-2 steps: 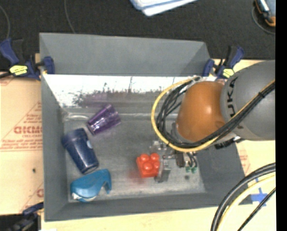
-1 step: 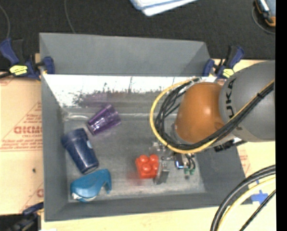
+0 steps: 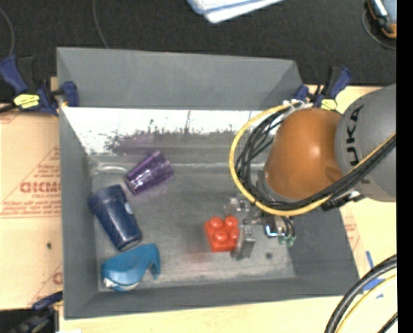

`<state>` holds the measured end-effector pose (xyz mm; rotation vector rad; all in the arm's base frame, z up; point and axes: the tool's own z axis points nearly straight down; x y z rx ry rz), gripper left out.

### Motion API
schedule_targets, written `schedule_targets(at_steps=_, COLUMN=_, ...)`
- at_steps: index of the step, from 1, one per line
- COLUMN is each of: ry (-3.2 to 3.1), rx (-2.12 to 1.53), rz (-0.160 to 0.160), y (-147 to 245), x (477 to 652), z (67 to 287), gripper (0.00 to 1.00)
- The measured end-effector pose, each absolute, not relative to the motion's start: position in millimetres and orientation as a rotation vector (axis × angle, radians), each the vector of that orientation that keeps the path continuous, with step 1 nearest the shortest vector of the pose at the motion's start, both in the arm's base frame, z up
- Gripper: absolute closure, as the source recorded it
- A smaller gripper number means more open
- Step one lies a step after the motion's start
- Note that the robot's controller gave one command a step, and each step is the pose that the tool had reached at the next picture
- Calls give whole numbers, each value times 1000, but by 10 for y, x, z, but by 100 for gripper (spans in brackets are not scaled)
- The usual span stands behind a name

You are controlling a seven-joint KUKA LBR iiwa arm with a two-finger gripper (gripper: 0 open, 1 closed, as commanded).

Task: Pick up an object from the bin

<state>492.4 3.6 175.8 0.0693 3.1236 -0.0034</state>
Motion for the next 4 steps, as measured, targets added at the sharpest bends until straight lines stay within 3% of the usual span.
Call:
schedule_targets(at_steps=1, ry=3125, rx=116, rz=0, y=110, x=4926, z=1926, gripper=100)
schedule_targets(at_steps=2, ry=3120, rx=107, rz=-3, y=138, x=4877, z=2731, gripper=100)
schedule_targets(at_steps=3, ry=3116, rx=110, rz=-2, y=144, x=4889, z=1898, gripper=100)
schedule_targets(at_steps=4, ry=3120, rx=193, rz=-2, y=139, x=4842, z=2402, gripper=100)
